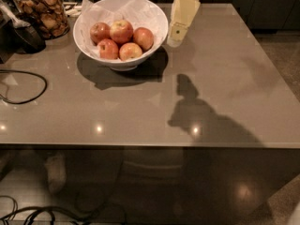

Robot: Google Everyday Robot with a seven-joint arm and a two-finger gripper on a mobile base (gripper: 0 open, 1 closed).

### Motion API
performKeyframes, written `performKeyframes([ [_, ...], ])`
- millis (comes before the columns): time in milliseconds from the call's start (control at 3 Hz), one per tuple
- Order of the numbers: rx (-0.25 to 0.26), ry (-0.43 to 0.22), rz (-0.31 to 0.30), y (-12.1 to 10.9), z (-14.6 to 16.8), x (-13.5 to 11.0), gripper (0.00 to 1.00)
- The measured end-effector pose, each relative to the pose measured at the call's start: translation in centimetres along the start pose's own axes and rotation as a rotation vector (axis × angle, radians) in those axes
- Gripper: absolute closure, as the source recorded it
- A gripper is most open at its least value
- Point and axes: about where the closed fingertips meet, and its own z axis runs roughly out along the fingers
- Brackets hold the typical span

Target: Pick apple from white bowl

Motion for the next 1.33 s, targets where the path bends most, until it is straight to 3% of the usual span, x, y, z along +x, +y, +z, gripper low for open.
performKeyframes([
  [667,-0.011,-0.066,-0.003,-3.3,1.7,-3.8,0.0],
  [1333,-0.034,-0.116,-0.022,-5.2,3.2,-6.2,0.0],
])
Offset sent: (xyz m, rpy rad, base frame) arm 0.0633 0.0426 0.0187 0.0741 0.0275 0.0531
